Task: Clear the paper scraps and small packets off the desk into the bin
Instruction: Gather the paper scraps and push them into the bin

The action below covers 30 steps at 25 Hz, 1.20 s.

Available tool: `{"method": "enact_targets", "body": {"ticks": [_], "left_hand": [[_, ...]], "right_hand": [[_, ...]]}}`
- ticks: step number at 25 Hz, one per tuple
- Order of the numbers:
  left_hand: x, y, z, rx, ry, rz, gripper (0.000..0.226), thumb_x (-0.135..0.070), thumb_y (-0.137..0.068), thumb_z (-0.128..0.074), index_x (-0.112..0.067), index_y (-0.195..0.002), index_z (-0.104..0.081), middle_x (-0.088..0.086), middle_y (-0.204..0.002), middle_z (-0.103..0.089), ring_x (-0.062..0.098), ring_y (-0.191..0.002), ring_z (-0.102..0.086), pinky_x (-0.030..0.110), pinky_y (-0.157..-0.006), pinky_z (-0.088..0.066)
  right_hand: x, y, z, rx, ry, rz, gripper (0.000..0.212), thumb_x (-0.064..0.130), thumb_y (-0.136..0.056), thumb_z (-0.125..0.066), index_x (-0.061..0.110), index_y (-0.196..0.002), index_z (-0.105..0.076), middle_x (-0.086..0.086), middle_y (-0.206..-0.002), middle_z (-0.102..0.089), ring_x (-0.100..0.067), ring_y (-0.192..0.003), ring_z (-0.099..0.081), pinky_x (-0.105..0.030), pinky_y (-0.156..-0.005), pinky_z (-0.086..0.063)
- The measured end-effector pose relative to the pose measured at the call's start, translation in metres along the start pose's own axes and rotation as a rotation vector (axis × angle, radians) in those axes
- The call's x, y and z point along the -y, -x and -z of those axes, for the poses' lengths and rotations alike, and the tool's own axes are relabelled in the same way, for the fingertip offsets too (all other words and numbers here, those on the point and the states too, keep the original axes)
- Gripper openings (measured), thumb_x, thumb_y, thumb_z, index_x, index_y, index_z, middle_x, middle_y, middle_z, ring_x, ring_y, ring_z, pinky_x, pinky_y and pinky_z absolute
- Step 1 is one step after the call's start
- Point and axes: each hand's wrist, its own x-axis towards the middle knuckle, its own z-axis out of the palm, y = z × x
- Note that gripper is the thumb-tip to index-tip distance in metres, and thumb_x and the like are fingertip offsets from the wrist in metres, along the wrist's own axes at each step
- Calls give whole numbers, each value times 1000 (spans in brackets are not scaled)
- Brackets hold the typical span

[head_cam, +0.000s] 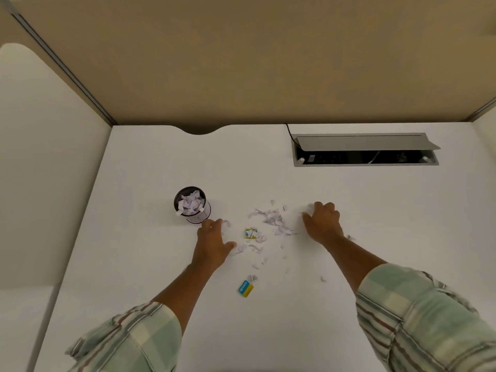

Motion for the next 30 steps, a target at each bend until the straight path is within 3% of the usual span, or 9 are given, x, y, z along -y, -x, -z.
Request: {"method": "enact_targets", "body": {"ticks": [8, 11, 14, 18, 22, 25, 27, 30], "left_hand": [[-13, -2, -16, 74, -242, -94, 95, -60, -62, -86, -21, -140, -48, 3, -136, -39, 25, -120, -43, 37, -95, -53], [-14, -2, -20, 79, -283, -108, 90, -50, -70, -86, -20, -144, -45, 4, -134, -41, 24, -119, -45, 35, -95, -52], [-15, -1, -25, 94, -206, -101, 71, -32, -84, -80, -17, -145, -47, 5, -131, -46, 22, -120, -50, 34, -99, -53], [-17, 3, -28, 92, -96, -90, 58, -19, -92, -72, -10, -145, -49, 7, -129, -52, 24, -119, -58, 34, -102, -54], [-24, 14, -35, 89, -64, -66, 64, -36, -88, -75, -12, -143, -50, 5, -128, -51, 21, -117, -58, 31, -96, -55], [-29, 24, -42, 45, -57, -32, 63, -48, -83, -76, -17, -133, -54, 3, -121, -53, 18, -110, -60, 31, -88, -58], [-34, 28, -45, 10, -40, 6, 63, -51, -83, -76, -18, -132, -54, 3, -119, -55, 17, -107, -61, 30, -85, -59], [-41, 28, -47, -23, -20, 36, 53, -47, -88, -72, -18, -129, -56, 3, -118, -57, 17, -106, -62, 29, -85, -59]], "right_hand": [[78, 9, -36, 47, 198, 354, 59, 58, -98, -39, 18, -142, -40, -15, -141, -39, -37, -123, -43, -50, -90, -52], [96, 13, -45, 73, 328, 472, 52, 54, -99, -39, 30, -145, -33, -12, -142, -38, -35, -122, -44, -47, -85, -54], [95, 16, -49, 45, 430, 555, 38, 35, -100, -48, 28, -137, -42, -12, -137, -42, -33, -116, -47, -42, -77, -55], [71, 20, -48, 24, 387, 563, 36, 19, -97, -52, 26, -132, -48, -9, -130, -48, -30, -110, -50, -39, -72, -53], [48, 38, -56, 10, 365, 502, 36, 38, -101, -41, 29, -136, -43, -7, -137, -45, -28, -116, -48, -39, -77, -57], [42, 60, -69, 68, 301, 453, 50, 53, -96, -48, 32, -140, -36, -6, -142, -35, -29, -123, -42, -42, -79, -58], [44, 72, -77, 99, 292, 458, 58, 55, -95, -52, 31, -144, -32, -7, -142, -32, -30, -123, -41, -42, -80, -58], [53, 78, -81, 98, 234, 419, 54, 42, -98, -53, 26, -146, -34, -10, -140, -34, -30, -121, -42, -42, -82, -59]]}}
